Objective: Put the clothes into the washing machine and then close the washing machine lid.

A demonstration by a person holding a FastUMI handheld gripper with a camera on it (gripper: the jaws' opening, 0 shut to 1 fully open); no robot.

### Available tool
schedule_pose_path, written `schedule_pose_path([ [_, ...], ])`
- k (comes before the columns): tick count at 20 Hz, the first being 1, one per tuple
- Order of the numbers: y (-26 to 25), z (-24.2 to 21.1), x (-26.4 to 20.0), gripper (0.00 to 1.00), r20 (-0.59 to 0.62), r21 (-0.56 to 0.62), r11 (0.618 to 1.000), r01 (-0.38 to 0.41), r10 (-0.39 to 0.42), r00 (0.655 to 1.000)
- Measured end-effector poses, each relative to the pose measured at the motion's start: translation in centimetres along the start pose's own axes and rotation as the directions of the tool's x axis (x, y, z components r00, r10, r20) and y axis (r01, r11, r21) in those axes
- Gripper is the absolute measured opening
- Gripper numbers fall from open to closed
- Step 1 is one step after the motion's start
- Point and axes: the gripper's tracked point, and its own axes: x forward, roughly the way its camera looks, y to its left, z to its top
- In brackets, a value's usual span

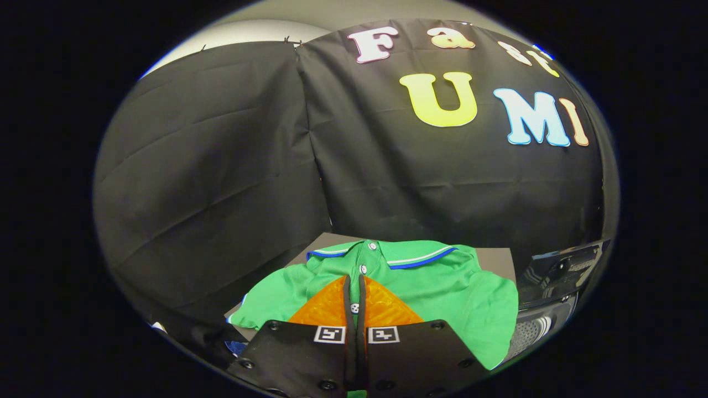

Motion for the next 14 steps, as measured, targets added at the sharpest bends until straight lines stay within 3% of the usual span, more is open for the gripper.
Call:
schedule_pose_path([
  [14,-5.3,1.3,-3.8,0.01,0.037,-0.002,1.000,-0.001,0.001,0.999],
])
